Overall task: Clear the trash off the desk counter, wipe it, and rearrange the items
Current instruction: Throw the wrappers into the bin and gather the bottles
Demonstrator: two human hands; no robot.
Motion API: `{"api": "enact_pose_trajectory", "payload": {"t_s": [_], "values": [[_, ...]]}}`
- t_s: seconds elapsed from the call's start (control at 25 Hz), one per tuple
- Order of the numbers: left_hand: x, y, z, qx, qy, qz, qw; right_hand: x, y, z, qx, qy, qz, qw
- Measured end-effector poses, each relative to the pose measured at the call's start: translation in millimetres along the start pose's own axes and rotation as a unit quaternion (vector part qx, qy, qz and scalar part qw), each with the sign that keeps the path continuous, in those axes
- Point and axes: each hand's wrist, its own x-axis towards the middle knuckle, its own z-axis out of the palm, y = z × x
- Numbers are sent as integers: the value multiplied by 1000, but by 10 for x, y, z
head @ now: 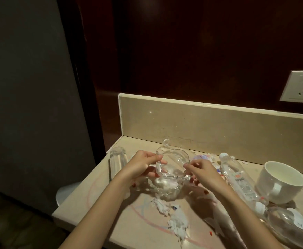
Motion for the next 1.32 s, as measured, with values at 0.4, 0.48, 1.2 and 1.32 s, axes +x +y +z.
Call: {"api": "enact_pose_trajectory", "payload": {"t_s": [0.4, 0.48, 1.2, 1.32], "values": [[723, 322, -1010, 88, 109, -7, 990, 1024, -532, 712, 20, -8, 20, 1000], [913, 314, -1167, 144, 130, 0, 981, 1218, -553, 859, -1, -9, 28, 1000], [1344, 105, -1382, 310, 94, -39, 945, 1685, -382, 1333, -172, -22, 69, 982], [1220, 187, -1333, 385, 85, -28, 919, 1551, -456, 1205, -189, 0, 40, 981]]}}
